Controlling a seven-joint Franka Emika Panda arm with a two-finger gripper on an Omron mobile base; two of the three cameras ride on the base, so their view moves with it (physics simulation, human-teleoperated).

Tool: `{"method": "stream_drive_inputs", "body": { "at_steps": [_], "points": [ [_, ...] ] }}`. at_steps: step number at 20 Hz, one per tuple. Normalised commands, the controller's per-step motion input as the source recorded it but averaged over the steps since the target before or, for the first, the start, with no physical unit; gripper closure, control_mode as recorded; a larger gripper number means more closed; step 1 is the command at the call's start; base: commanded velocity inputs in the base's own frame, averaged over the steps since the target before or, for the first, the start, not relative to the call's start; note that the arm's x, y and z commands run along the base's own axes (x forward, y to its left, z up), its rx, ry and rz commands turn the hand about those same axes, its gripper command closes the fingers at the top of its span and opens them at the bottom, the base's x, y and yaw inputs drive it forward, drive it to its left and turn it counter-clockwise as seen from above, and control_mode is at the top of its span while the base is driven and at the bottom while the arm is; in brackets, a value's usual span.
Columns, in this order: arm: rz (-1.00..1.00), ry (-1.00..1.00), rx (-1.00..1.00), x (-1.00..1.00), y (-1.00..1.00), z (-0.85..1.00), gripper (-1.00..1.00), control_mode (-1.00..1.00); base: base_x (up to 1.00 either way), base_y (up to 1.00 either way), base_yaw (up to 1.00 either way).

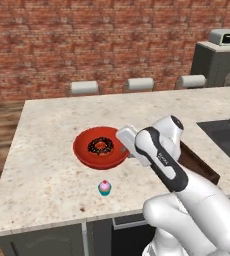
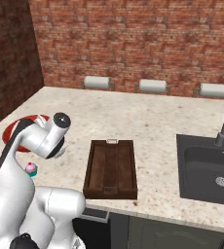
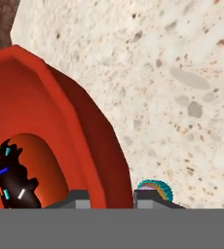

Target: Place the bowl with donut and the cupcake onto the tray.

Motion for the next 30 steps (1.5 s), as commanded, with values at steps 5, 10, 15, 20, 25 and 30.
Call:
{"method": "stream_drive_inputs", "body": {
  "at_steps": [5, 10, 15, 20, 25, 30],
  "points": [
    [-0.11, 0.06, 0.07, -0.1, -0.7, 0.34, 1.0, -1.0, 0.0, 0.0, 0.0],
    [-0.14, 0.11, 0.05, -0.01, -0.6, 0.31, 1.0, -1.0, 0.0, 0.0, 0.0],
    [-0.11, 0.15, 0.0, 0.0, -0.56, 0.24, 1.0, -1.0, 0.0, 0.0, 0.0],
    [-0.09, 0.08, 0.0, 0.0, -0.6, 0.01, 1.0, -1.0, 0.0, 0.0, 0.0],
    [-0.04, 0.02, 0.0, 0.0, -0.69, 0.0, 1.0, -1.0, 0.0, 0.0, 0.0],
    [0.0, 0.0, 0.07, 0.01, -0.57, 0.0, 1.0, -1.0, 0.0, 0.0, 0.0]
  ]
}}
